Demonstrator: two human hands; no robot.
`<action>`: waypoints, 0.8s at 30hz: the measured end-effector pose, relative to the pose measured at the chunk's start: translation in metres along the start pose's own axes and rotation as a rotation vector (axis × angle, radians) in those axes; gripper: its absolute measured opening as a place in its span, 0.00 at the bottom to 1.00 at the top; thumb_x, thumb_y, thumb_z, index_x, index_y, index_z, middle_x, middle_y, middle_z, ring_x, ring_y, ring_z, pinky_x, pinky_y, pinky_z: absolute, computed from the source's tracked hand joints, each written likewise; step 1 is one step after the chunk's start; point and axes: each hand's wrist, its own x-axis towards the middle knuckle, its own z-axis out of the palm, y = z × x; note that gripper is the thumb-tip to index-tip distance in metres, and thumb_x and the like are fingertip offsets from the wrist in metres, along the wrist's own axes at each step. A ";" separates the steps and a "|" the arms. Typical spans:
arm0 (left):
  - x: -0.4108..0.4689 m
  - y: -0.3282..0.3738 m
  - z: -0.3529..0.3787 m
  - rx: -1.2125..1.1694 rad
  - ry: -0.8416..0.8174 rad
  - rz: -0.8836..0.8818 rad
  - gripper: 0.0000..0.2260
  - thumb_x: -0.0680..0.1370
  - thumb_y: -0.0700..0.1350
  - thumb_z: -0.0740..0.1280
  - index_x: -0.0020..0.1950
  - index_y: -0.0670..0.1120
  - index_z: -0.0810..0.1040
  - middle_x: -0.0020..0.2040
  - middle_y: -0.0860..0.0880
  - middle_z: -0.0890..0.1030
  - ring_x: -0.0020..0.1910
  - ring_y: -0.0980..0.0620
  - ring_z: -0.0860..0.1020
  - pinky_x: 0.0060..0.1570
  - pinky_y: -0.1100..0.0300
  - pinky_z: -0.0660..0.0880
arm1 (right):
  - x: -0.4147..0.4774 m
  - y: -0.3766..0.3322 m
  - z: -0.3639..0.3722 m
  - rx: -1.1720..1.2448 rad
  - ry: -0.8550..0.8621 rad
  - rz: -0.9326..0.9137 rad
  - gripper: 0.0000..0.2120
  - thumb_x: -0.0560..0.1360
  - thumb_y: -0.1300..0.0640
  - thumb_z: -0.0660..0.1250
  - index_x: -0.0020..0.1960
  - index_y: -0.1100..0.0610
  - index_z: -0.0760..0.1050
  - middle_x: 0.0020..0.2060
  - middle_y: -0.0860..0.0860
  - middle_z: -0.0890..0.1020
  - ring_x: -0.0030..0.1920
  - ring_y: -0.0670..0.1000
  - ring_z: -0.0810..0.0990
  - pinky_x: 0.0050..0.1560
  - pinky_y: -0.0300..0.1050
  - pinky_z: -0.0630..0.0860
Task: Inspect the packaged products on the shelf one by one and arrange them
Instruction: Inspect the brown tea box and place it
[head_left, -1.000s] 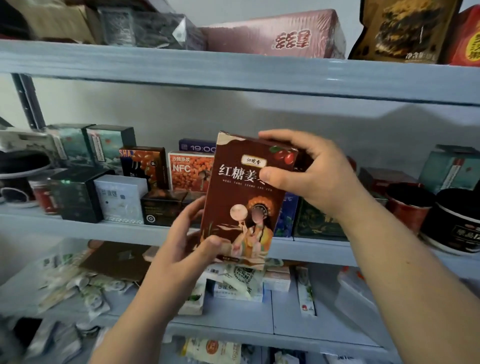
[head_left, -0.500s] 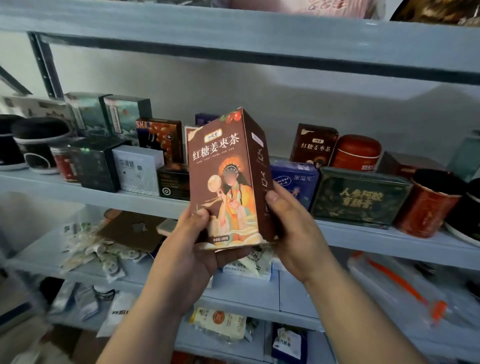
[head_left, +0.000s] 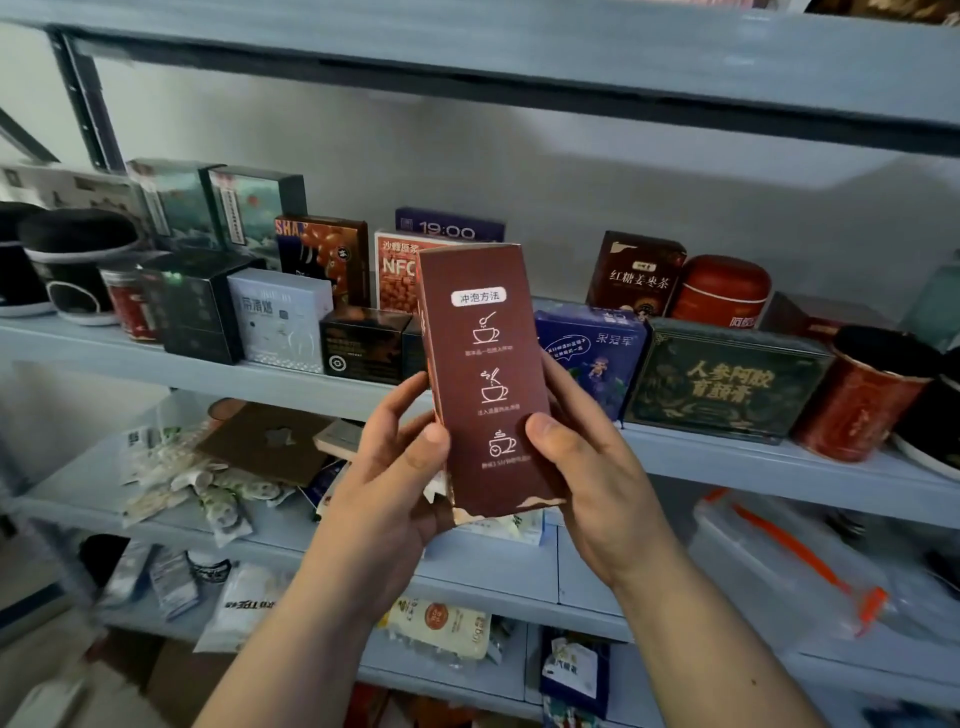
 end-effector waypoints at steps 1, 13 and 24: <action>0.000 0.000 -0.001 -0.003 -0.012 -0.006 0.27 0.71 0.51 0.72 0.70 0.57 0.74 0.64 0.45 0.82 0.60 0.40 0.82 0.46 0.45 0.82 | -0.001 0.000 0.000 0.003 -0.003 -0.008 0.21 0.75 0.51 0.70 0.62 0.30 0.79 0.65 0.47 0.83 0.62 0.53 0.83 0.55 0.46 0.82; 0.006 0.002 -0.009 -0.099 -0.082 -0.121 0.30 0.74 0.60 0.63 0.70 0.44 0.73 0.57 0.37 0.82 0.42 0.42 0.84 0.25 0.55 0.79 | 0.007 0.001 0.003 -0.116 0.001 0.028 0.21 0.78 0.43 0.63 0.70 0.42 0.77 0.64 0.47 0.83 0.66 0.49 0.81 0.68 0.54 0.76; 0.012 0.005 -0.031 -0.108 0.061 -0.047 0.18 0.84 0.38 0.54 0.63 0.48 0.81 0.58 0.36 0.83 0.51 0.38 0.83 0.48 0.36 0.80 | 0.019 0.014 0.006 -0.058 -0.147 0.094 0.37 0.65 0.49 0.78 0.71 0.45 0.69 0.60 0.49 0.85 0.61 0.54 0.84 0.61 0.51 0.81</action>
